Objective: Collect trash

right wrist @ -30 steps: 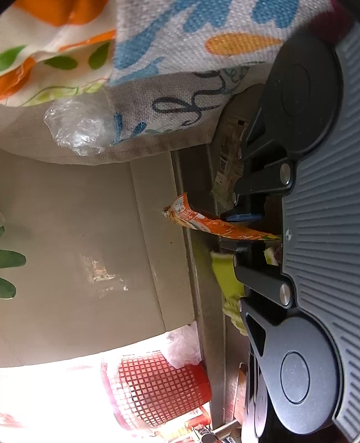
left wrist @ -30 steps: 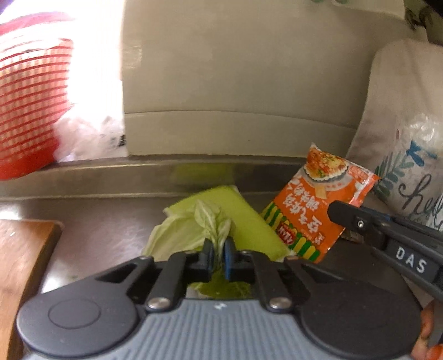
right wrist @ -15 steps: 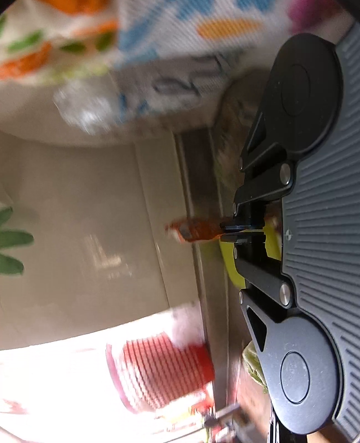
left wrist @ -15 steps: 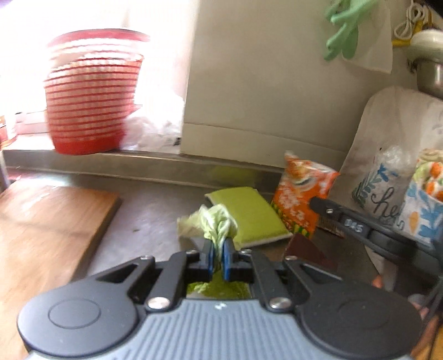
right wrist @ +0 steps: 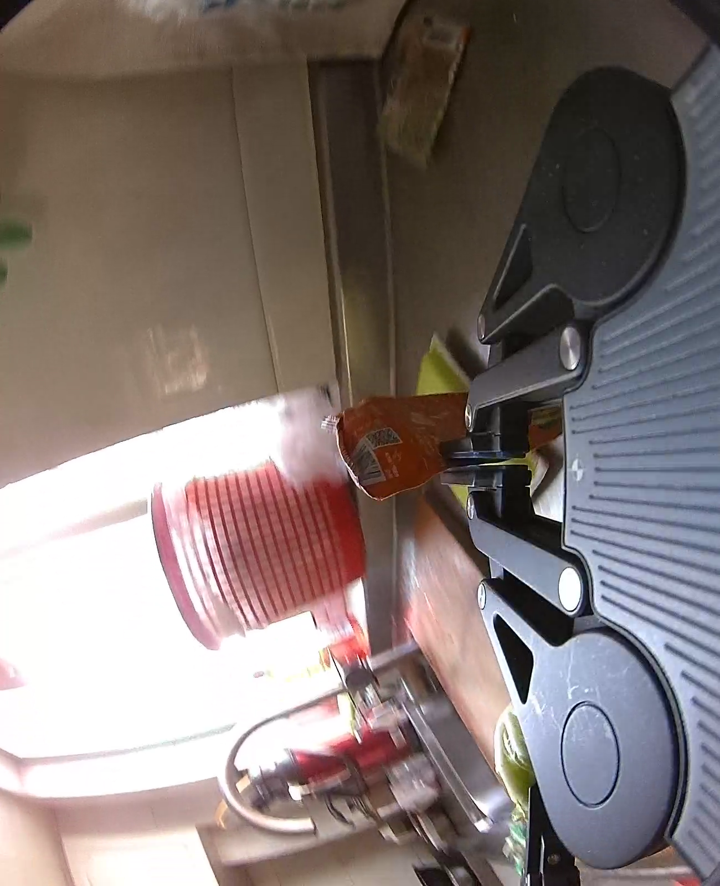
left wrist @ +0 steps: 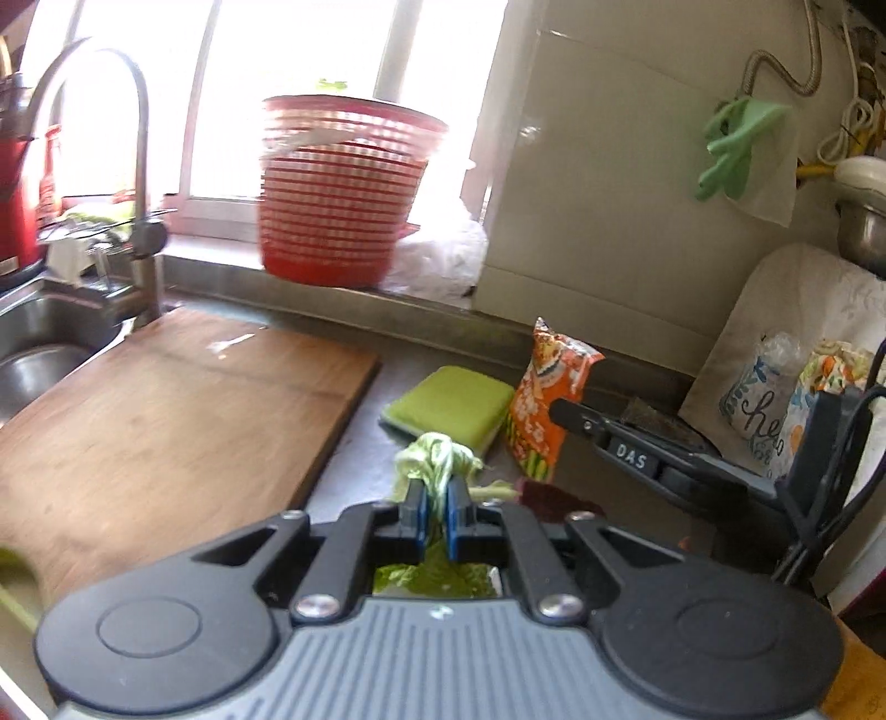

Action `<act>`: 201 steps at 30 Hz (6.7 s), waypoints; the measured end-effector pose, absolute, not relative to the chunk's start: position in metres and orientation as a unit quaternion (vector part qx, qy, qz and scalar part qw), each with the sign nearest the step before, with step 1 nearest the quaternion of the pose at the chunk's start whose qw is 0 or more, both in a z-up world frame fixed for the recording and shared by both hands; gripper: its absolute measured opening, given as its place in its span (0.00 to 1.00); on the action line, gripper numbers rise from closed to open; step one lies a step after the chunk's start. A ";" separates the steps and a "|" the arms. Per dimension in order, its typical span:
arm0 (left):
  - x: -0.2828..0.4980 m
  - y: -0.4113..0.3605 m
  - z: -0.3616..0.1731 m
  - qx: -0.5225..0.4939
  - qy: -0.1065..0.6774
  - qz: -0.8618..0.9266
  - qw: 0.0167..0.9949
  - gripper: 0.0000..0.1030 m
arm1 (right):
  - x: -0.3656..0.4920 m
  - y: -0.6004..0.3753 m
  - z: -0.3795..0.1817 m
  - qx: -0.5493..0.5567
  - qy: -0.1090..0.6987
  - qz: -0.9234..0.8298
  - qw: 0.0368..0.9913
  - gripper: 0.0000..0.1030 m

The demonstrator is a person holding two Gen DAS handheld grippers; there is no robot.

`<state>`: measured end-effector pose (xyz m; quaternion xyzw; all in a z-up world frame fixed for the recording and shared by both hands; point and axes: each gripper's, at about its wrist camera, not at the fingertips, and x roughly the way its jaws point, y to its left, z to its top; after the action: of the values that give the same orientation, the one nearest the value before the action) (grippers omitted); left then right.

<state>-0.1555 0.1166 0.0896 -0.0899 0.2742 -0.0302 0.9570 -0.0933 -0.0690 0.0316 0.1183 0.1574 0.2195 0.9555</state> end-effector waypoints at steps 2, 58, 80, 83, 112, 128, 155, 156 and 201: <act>-0.165 0.119 0.090 -0.093 0.271 -0.023 0.958 0.04 | -0.099 -0.059 0.033 0.102 0.149 0.225 0.957 0.02; -0.328 0.246 0.074 -0.164 0.259 0.065 0.950 0.04 | -0.162 -0.044 -0.005 0.017 0.313 0.075 0.947 0.91; -0.370 0.309 0.063 -0.206 0.254 0.112 0.938 0.04 | -0.197 -0.061 0.012 -0.024 0.294 0.064 0.953 0.37; -0.373 0.315 0.061 -0.207 0.255 0.121 0.937 0.04 | -0.204 -0.057 0.021 -0.024 0.290 0.076 0.954 0.37; -0.365 0.373 -0.006 -0.235 0.320 0.201 0.896 0.04 | -0.249 0.211 0.037 -0.044 0.381 0.520 0.763 0.39; -0.352 0.401 -0.038 -0.244 0.358 0.225 0.873 0.36 | -0.249 0.267 0.011 -0.113 0.409 0.542 0.725 0.79; -0.338 0.387 -0.021 -0.197 0.433 0.154 0.866 0.91 | -0.234 0.214 0.030 -0.066 0.332 0.479 0.810 0.98; -0.340 0.386 -0.019 -0.198 0.434 0.144 0.867 0.91 | -0.234 0.213 0.030 -0.065 0.332 0.478 0.811 0.98; -0.277 0.279 0.070 -0.127 0.345 0.066 0.928 0.92 | -0.202 0.011 0.047 0.022 0.209 0.197 0.958 1.00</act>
<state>-0.2765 0.2794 0.0700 -0.1274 0.3446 0.0657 0.9277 -0.2023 0.0114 0.0467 0.0220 0.2091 0.1969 0.9576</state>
